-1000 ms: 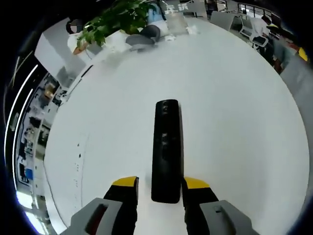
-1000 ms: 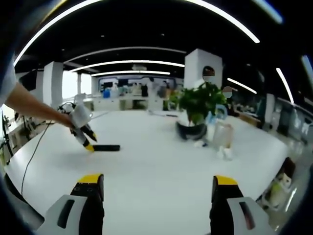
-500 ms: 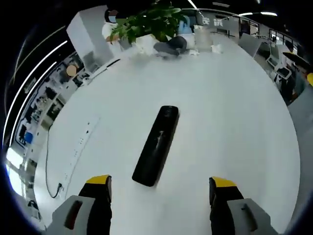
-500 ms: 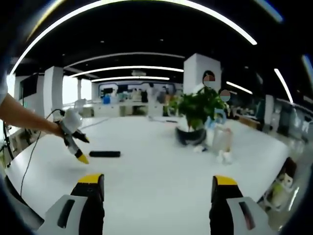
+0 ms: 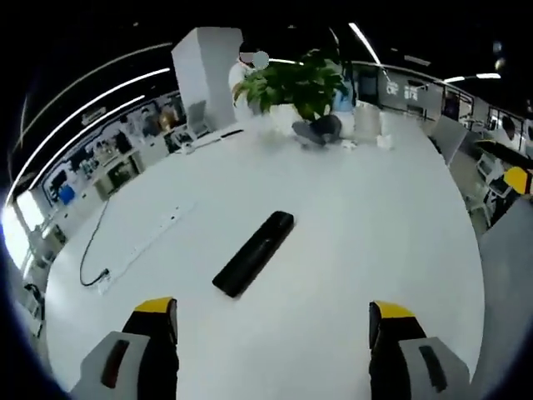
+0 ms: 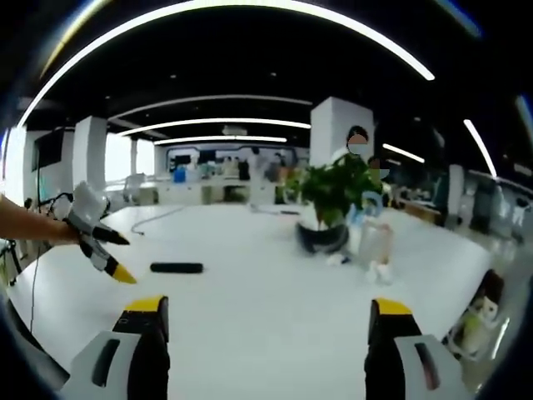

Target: Press the specified remote control buttons in sequence, fully releasing each button before pressing the next.

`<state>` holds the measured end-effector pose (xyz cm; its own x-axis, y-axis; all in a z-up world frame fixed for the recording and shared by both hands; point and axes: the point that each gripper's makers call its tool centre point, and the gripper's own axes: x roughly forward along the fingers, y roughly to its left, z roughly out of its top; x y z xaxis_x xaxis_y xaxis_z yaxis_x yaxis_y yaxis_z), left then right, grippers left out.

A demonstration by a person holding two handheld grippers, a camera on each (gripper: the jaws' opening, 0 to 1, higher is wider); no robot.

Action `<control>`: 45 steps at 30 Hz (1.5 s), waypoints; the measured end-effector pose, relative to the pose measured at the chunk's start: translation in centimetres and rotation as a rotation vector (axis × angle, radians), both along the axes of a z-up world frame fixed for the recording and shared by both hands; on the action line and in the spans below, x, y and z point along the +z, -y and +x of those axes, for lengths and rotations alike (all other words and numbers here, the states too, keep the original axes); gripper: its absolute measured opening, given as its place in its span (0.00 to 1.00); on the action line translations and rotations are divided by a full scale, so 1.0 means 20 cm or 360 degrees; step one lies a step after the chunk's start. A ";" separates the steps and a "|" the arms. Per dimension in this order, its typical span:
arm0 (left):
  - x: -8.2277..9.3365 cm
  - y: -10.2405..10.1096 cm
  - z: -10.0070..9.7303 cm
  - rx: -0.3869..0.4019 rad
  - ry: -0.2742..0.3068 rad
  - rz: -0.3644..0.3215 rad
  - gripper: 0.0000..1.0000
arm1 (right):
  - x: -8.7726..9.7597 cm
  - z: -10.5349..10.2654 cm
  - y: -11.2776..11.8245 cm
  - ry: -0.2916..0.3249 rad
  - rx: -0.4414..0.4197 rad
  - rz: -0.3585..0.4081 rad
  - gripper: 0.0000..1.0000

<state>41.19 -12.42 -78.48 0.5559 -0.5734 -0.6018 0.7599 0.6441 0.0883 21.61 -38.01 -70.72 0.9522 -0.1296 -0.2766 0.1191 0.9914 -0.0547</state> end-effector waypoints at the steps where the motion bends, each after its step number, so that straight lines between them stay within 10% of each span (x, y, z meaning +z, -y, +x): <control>1: 0.03 -0.01 -0.02 0.0040 0.0035 -0.0030 0.98 | 0.00 0.00 0.00 0.0002 -0.0006 -0.0011 0.99; 10: 0.12 -0.09 -0.16 0.0197 0.0081 -0.0158 1.00 | 0.01 -0.01 0.01 0.0017 -0.0012 -0.0010 0.99; 17: 0.26 -0.21 -0.23 0.0374 0.0284 -0.0212 1.00 | 0.02 -0.01 0.00 0.0016 -0.0011 -0.0020 0.99; 39: 0.27 -0.37 -0.79 0.0655 0.0389 -0.0357 1.00 | 0.01 -0.01 0.00 -0.0002 -0.0017 -0.0023 0.99; 45: 0.32 -0.42 -0.82 0.0717 0.0386 -0.0316 1.00 | 0.01 -0.01 0.00 0.0000 -0.0023 -0.0015 0.99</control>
